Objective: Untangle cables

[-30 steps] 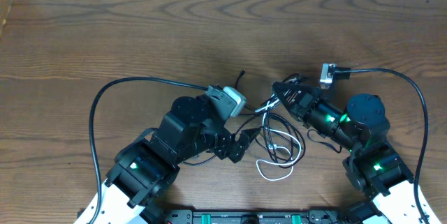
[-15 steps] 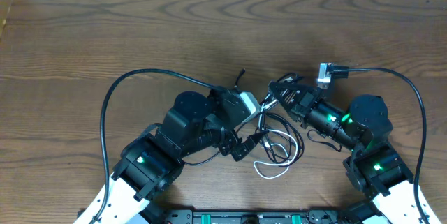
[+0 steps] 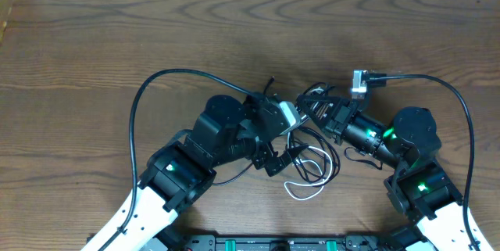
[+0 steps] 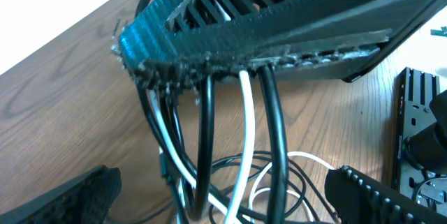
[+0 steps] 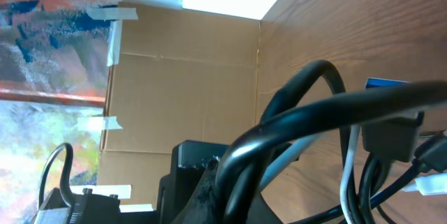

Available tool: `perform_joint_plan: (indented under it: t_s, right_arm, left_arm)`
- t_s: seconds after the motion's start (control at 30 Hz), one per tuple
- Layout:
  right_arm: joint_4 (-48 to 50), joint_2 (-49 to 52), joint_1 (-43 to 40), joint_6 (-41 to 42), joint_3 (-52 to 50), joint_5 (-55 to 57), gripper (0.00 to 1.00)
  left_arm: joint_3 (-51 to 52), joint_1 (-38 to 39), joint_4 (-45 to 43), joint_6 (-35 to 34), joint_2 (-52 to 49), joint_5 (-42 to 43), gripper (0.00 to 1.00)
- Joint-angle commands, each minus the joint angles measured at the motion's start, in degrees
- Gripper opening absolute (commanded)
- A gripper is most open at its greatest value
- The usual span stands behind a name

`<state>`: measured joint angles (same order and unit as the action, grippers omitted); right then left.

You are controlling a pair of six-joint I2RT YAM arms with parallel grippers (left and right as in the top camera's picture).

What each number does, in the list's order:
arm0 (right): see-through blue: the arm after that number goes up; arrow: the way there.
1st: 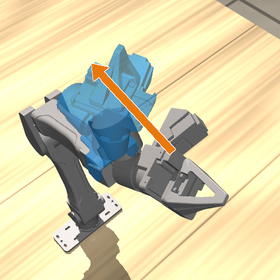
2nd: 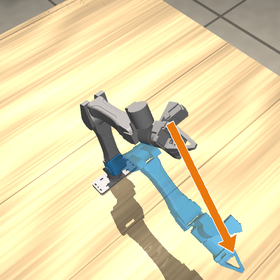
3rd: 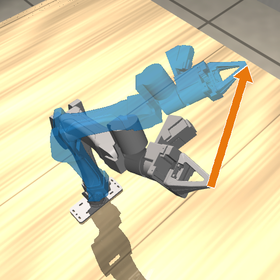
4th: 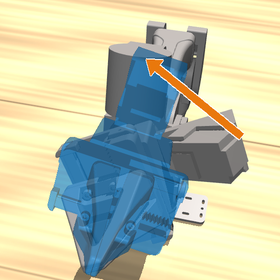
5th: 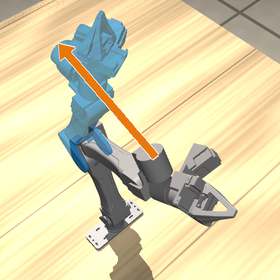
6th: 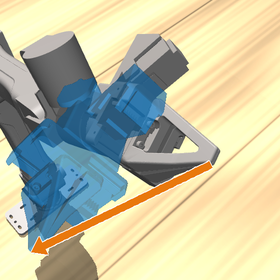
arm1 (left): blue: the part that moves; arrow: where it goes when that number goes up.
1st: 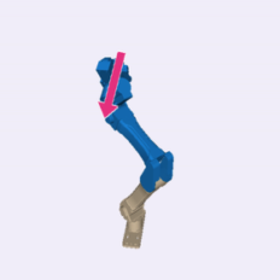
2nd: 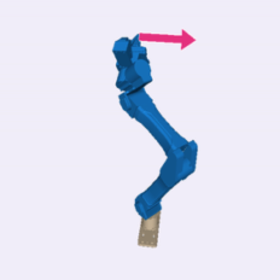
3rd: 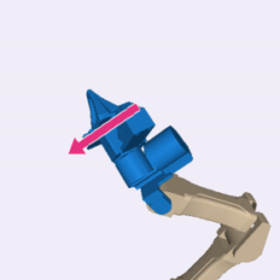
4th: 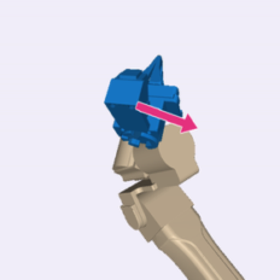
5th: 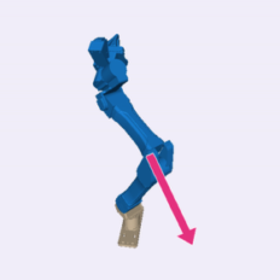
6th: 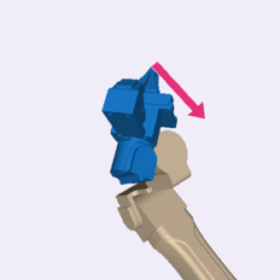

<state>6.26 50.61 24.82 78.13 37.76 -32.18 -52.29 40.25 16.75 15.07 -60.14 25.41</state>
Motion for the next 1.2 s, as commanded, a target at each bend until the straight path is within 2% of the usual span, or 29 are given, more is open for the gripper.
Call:
perform_joint_plan:
  t_s: [0.0, 0.17, 0.37, 0.5, 0.77, 0.97, 1.17]
  right_arm:
    - [0.3, 0.0, -0.4, 0.7, -0.1, -1.6, 0.01]
    - [0.1, 0.0, -0.4, 0.5, -0.1, -1.9, 0.01]
    - [0.0, 0.0, -0.4, 0.5, -0.1, -2.1, 0.01]
    - [0.0, 0.0, -0.4, 0.5, -0.1, -2.3, 0.01]
    - [0.0, 0.0, -0.4, 0.5, -0.1, -2.5, 0.01]
    - [0.0, 0.0, -0.4, 0.5, -0.1, -2.5, 0.01]
    - [0.0, 0.0, -0.4, 0.5, -0.1, -3.1, 0.01]
  left_arm:
    - [-0.2, 0.1, -1.3, 0.6, -0.1, 1.2, 1.00]
    - [-0.2, 0.1, -3.0, 0.6, -0.1, 1.2, 0.89]
    - [-0.2, 0.1, -3.2, 0.6, -0.1, 1.2, 0.57]
    - [-0.2, 0.1, -3.2, 0.6, -0.1, 1.2, 0.43]
    - [-0.2, 0.1, -3.1, 0.6, -0.1, 1.2, 0.35]
    - [-0.2, 0.1, -3.2, 0.6, -0.1, 0.9, 0.08]
    - [-0.2, 0.1, -3.1, 0.6, -0.1, -1.3, 0.08]
